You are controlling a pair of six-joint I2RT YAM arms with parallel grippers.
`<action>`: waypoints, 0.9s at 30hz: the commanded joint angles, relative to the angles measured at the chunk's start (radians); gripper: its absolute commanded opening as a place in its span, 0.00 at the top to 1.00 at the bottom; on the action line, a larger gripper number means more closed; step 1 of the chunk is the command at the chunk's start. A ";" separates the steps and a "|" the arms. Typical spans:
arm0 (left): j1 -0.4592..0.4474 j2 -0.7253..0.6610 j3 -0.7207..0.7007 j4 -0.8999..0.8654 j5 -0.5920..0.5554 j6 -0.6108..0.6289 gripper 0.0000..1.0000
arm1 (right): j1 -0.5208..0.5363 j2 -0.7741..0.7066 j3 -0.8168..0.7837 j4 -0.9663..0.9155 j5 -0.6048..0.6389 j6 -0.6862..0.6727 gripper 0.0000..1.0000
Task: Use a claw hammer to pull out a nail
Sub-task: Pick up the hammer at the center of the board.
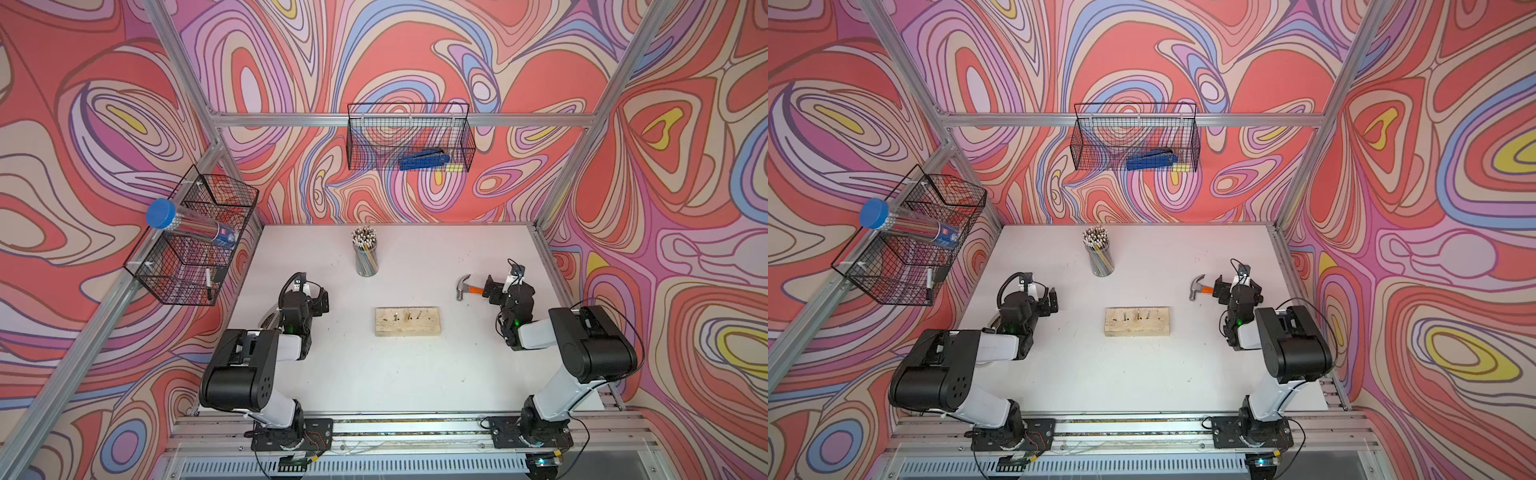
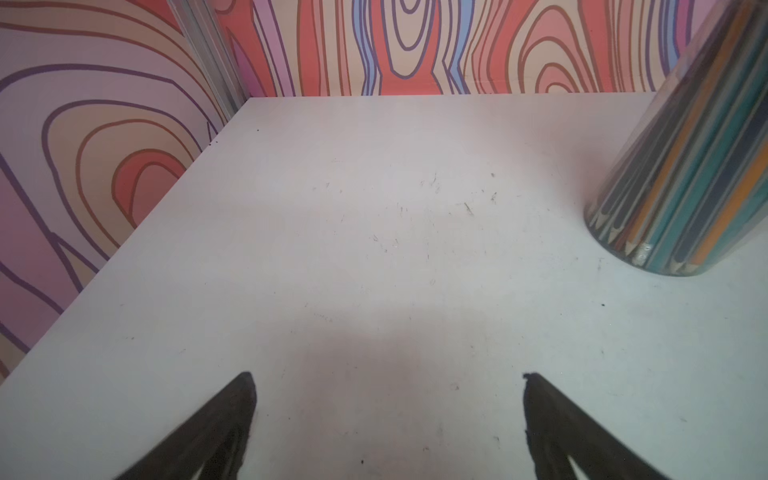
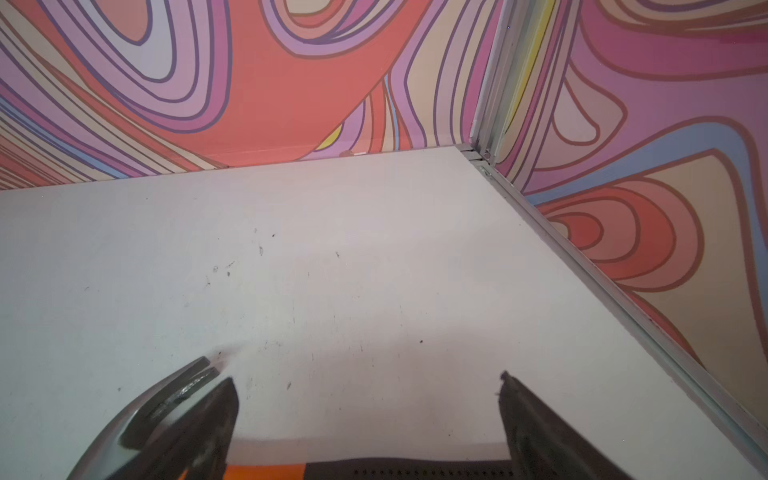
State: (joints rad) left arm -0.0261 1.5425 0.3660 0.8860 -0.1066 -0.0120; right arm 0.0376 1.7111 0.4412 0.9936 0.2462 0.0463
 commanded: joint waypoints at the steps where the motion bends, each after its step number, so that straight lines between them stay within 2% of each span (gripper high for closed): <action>1: 0.005 -0.002 0.013 -0.002 0.030 -0.003 0.00 | -0.004 -0.004 0.012 -0.001 0.007 0.006 0.02; 24: 0.005 -0.006 0.010 0.003 0.030 -0.002 0.00 | -0.005 -0.005 0.009 0.004 0.007 0.006 0.02; 27: 0.004 -0.048 0.001 -0.015 -0.001 -0.014 0.00 | -0.001 -0.056 -0.010 -0.022 0.016 0.015 0.02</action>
State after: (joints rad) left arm -0.0254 1.5379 0.3660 0.8764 -0.0872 -0.0151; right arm 0.0380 1.7023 0.4408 0.9848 0.2504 0.0475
